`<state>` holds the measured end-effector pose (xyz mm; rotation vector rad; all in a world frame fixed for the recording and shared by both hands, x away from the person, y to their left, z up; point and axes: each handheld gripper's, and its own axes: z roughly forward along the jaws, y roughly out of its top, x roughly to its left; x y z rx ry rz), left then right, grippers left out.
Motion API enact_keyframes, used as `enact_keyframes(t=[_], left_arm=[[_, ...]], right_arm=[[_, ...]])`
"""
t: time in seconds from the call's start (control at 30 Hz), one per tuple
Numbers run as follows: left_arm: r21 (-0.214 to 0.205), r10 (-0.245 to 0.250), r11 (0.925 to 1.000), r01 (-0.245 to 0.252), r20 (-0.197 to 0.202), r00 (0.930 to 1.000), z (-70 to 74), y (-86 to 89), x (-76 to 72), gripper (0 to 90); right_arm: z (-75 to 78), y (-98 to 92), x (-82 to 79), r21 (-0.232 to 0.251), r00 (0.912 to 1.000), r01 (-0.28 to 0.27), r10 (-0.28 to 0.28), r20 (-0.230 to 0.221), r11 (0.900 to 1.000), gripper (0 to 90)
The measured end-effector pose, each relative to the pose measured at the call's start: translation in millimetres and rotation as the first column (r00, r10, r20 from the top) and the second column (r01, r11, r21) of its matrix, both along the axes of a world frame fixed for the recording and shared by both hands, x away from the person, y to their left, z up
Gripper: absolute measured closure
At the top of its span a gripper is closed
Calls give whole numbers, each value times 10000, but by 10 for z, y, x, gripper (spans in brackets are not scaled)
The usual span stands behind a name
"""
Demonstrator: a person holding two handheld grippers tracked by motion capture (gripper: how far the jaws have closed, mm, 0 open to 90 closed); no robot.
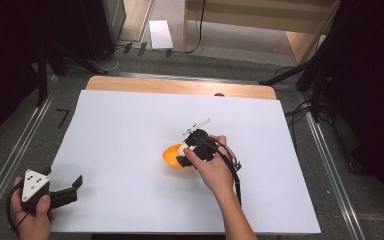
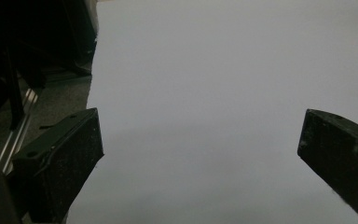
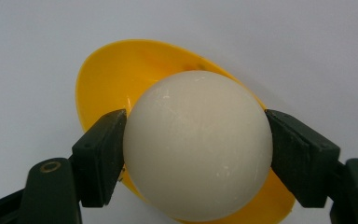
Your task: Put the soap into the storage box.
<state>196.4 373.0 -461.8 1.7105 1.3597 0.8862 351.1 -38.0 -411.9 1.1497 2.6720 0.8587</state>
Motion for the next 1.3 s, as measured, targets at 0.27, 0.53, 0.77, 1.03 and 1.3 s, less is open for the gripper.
enact_keyframes(t=[0.27, 0.53, 0.77, 1.03, 1.3], left_arm=[[-2, -8, 10000, 8, 5, 10000, 0, 1, -1, 0], [-20, 3, 10000, -3, 22, 10000, -1, -1, -1, 0], [17, -13, 10000, 13, 8, 10000, 0, -1, 0, 0], [55, -14, 10000, 14, -7, 10000, -1, -3, 1, 0], [59, 4, 10000, -5, 16, 10000, -2, -5, 2, 0]], right_arm=[[-7, 14, -5, 0, 10000, 55, -55, -16, 10000, 249], [-1, 3, -10, 222, 9996, 171, -166, -208, 9996, 232], [51, -72, -28, 138, 9997, 249, -248, -21, 9996, 134], [99, -188, -39, 463, 9989, 465, -468, 55, 9978, 44], [100, -300, -60, 537, 9974, 686, -696, 171, 9962, 42]])
